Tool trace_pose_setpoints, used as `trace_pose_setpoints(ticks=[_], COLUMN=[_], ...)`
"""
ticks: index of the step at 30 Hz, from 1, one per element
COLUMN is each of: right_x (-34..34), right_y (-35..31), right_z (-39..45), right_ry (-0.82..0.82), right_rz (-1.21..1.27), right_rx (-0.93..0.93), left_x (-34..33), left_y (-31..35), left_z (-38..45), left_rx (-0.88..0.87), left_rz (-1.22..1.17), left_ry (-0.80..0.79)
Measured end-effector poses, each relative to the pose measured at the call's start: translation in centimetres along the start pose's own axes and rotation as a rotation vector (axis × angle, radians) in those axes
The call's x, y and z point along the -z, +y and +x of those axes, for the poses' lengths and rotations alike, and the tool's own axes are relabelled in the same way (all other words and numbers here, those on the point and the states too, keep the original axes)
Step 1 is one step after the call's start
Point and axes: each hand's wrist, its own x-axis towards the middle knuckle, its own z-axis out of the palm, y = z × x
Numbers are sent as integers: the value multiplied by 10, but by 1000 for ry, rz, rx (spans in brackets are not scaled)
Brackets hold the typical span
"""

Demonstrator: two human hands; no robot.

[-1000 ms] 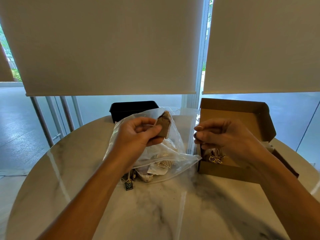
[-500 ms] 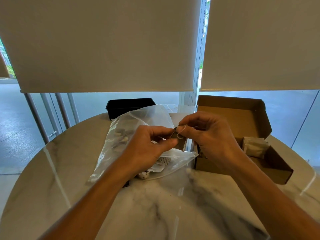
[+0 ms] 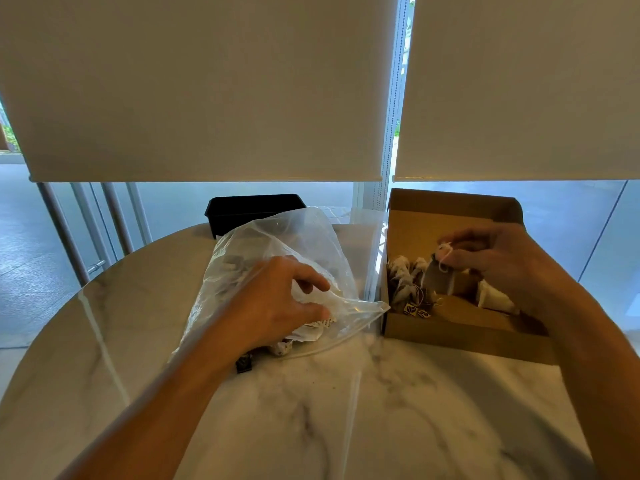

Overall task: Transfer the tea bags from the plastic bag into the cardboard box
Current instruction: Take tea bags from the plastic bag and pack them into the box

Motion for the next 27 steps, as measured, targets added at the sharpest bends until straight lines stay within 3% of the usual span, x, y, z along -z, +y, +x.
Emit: trace_pose_setpoints(ticks=[5,27], right_x=[3,-21], right_y=[24,46], right_z=[12,28], right_ry=[-26,-123], right_rz=[-66,-301], right_rx=[-113,11], left_x=[0,1], left_y=[-2,-2], left_z=[2,3], left_rx=[-6,-47], left_rz=[44,50], left_ry=[42,62])
